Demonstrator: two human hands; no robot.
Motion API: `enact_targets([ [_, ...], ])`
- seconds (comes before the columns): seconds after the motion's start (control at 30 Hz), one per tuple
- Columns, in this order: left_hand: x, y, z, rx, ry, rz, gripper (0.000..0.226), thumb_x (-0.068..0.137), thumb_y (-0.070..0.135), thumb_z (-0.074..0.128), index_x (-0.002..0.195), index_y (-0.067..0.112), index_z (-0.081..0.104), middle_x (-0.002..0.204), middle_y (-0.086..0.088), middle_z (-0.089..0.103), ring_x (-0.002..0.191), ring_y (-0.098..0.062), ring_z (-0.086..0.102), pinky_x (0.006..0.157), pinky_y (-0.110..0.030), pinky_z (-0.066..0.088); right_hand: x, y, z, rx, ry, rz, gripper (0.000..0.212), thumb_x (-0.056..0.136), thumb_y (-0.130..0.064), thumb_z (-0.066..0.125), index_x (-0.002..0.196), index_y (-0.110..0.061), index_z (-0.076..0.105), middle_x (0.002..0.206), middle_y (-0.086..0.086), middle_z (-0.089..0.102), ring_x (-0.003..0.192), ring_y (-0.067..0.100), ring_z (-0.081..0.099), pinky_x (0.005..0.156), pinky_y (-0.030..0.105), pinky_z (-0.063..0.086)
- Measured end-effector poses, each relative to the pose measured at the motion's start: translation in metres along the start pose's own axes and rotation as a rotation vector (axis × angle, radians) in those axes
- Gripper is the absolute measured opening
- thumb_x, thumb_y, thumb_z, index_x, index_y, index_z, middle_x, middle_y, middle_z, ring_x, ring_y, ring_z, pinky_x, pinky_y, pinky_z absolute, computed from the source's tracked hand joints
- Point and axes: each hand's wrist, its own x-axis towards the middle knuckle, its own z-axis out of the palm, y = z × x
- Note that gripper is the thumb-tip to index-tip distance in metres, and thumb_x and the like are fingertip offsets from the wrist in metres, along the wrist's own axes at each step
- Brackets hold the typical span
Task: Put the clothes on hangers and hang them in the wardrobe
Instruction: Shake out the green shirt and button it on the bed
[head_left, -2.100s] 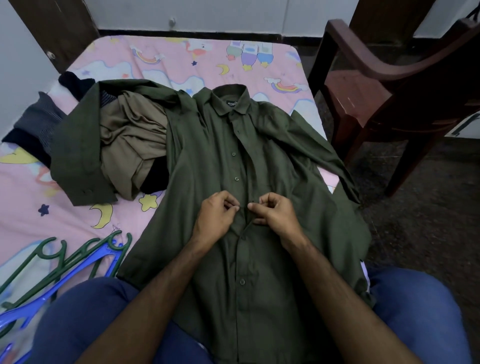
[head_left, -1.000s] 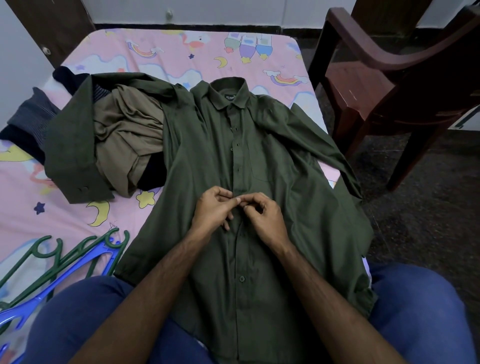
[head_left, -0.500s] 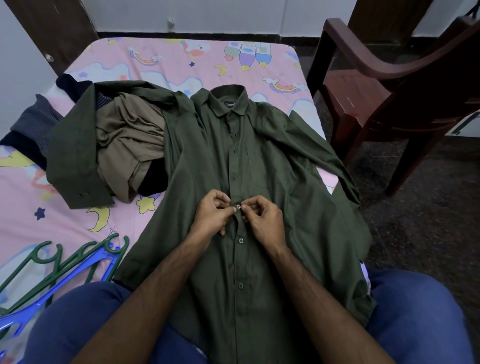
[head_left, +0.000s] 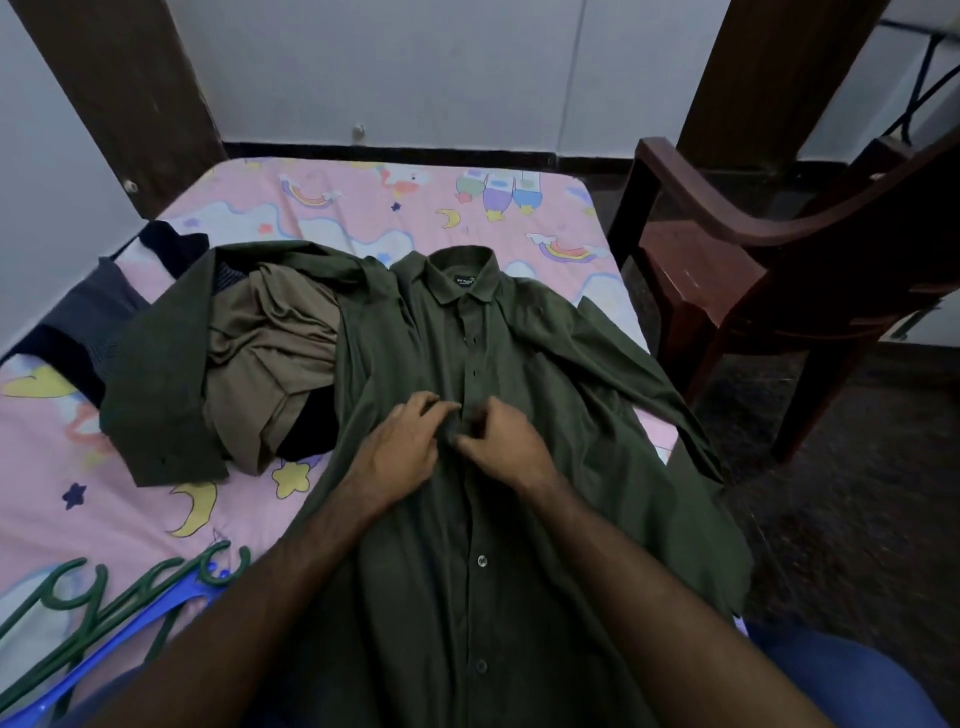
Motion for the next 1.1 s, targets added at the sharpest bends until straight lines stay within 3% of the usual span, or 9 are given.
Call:
enact_targets([
  [0.07,-0.005,-0.008,0.009,0.034,0.000,-0.027,0.056,0.085,0.010,0.057,0.139,0.026,0.055,0.138,-0.006,0.048,0.111,-0.030,0.054,0.096,-0.046,0.050,0.002,-0.001,0.013,-0.158,0.016,0.008,0.054,0.083,-0.042,0.070,0.122,-0.009,0.054,0.121,0.012,0.063,0.112,0.030,0.061,0.094,0.038,0.052],
  [0.13,-0.005,-0.010,0.017,0.054,0.026,-0.055,0.053,0.083,0.012,0.058,0.134,0.027,0.059,0.134,-0.006,0.050,0.107,-0.031,0.053,0.091,-0.047,0.052,0.004,0.004,0.017,-0.168,0.075,0.009,0.045,0.083,-0.037,0.067,0.118,-0.011,0.055,0.119,0.010,0.064,0.110,0.029,0.062,0.093,0.037,0.052],
  [0.27,0.013,0.002,0.014,0.099,0.112,-0.070,0.026,0.091,0.029,0.055,0.116,0.027,0.064,0.120,-0.001,0.052,0.104,-0.026,0.054,0.085,-0.046,0.047,0.012,0.029,0.012,0.166,0.152,0.097,0.004,0.082,-0.019,0.067,0.086,-0.020,0.065,0.080,-0.004,0.069,0.075,0.014,0.064,0.072,0.029,0.049],
  [0.37,0.024,0.009,0.018,0.024,0.133,-0.019,0.018,0.093,0.038,0.060,0.106,0.025,0.064,0.108,0.000,0.053,0.102,-0.023,0.055,0.082,-0.043,0.047,0.016,0.044,0.009,0.438,0.152,0.146,0.013,0.084,-0.011,0.070,0.075,-0.019,0.065,0.067,-0.007,0.066,0.061,0.007,0.063,0.069,0.034,0.057],
  [0.47,0.025,0.014,0.024,-0.094,0.100,0.019,0.013,0.088,0.033,0.068,0.098,0.025,0.064,0.097,0.005,0.054,0.098,-0.018,0.058,0.081,-0.040,0.047,0.018,0.046,0.010,0.598,0.123,0.171,0.014,0.089,-0.008,0.072,0.078,-0.013,0.064,0.066,-0.003,0.064,0.054,0.003,0.062,0.060,0.026,0.056],
  [0.67,0.031,0.015,0.020,-0.312,0.032,-0.141,0.015,0.081,0.019,0.079,0.082,0.024,0.065,0.084,0.010,0.062,0.077,-0.005,0.061,0.078,-0.035,0.053,0.019,0.047,0.013,0.648,0.154,0.174,0.020,0.083,-0.013,0.079,0.073,-0.015,0.063,0.057,-0.007,0.062,0.051,0.005,0.059,0.057,0.027,0.049],
  [0.8,0.035,0.016,0.015,-0.487,0.003,-0.339,0.014,0.080,0.019,0.081,0.079,0.025,0.069,0.071,0.011,0.066,0.066,0.005,0.060,0.061,-0.011,0.042,0.015,0.044,0.020,0.578,0.185,0.165,0.019,0.076,-0.027,0.084,0.075,-0.016,0.069,0.063,-0.006,0.066,0.059,0.005,0.060,0.062,0.031,0.050],
  [0.97,0.036,0.013,0.015,-0.659,-0.036,-0.415,0.015,0.082,0.011,0.079,0.079,0.023,0.072,0.064,0.008,0.069,0.053,0.007,0.056,0.061,-0.019,0.042,0.011,0.041,0.033,0.486,0.219,0.144,0.013,0.077,-0.034,0.081,0.080,-0.024,0.074,0.074,-0.010,0.074,0.070,0.003,0.069,0.074,0.038,0.060],
  [1.1,0.036,0.015,0.018,-0.673,-0.006,-0.437,0.014,0.081,0.012,0.080,0.080,0.024,0.072,0.067,0.006,0.072,0.067,-0.001,0.066,0.068,-0.019,0.048,0.005,0.039,0.035,0.466,0.265,0.129,0.010,0.079,-0.035,0.079,0.082,-0.027,0.074,0.074,-0.013,0.073,0.071,0.002,0.068,0.074,0.038,0.060],
])
